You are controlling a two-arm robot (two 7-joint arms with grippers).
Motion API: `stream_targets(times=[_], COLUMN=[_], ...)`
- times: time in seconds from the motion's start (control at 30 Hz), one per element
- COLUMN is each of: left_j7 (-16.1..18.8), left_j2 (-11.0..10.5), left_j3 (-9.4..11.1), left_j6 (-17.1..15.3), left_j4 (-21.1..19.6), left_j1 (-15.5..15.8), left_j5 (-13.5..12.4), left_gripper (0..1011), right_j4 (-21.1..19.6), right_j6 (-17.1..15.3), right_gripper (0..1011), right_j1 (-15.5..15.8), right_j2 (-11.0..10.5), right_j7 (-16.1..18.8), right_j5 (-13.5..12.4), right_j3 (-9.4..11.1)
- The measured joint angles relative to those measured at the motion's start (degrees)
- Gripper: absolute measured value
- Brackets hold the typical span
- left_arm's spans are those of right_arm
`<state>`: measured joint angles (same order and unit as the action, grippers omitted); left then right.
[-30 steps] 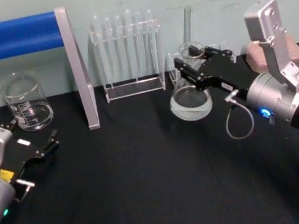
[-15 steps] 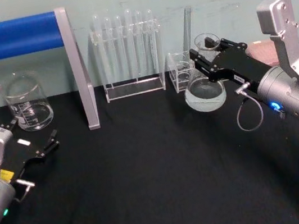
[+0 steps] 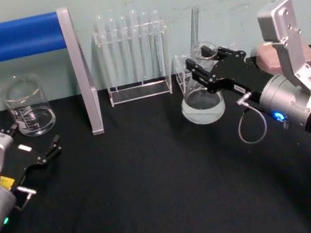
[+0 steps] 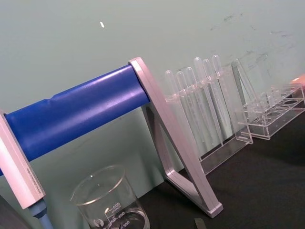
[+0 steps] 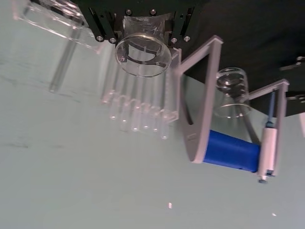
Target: Grasp the erlenmeyer flask with one hand, shake it three times, then place it back.
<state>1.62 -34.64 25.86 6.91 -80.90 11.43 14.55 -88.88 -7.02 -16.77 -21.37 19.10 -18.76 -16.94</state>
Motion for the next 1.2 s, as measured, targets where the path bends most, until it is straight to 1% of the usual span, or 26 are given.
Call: stream_targets(times=[0.07, 0.37, 0.67, 0.97, 1.2], left_j7=[0.00, 0.00, 0.00, 0.00, 0.00], left_j2=[0.00, 0.00, 0.00, 0.00, 0.00], left_j3=[0.00, 0.00, 0.00, 0.00, 0.00], left_j6=[0.00, 0.00, 0.00, 0.00, 0.00], left_j4=[0.00, 0.00, 0.00, 0.00, 0.00], left_j1=[0.00, 0.00, 0.00, 0.00, 0.00], left_j5=[0.00, 0.00, 0.00, 0.00, 0.00], left_gripper=[1001, 1001, 1001, 1001, 1001], right_j4=[-0.16, -1.58, -3.10, -4.02, -4.09], right_j6=[-0.06, -0.39, -0.45, -0.55, -0.52], right_gripper=[449, 450, 450, 450, 450], right_j1=[0.06, 0.34, 0.60, 0.80, 0.74], right_j2=[0.06, 0.33, 0.14, -0.45, -0.74], right_j7=[0.36, 2.78, 4.22, 4.94, 4.97], right_j5=[-0.09, -1.10, -2.38, -3.50, -3.98], right_j3=[-0.23, -2.58, -4.76, -6.20, -6.91])
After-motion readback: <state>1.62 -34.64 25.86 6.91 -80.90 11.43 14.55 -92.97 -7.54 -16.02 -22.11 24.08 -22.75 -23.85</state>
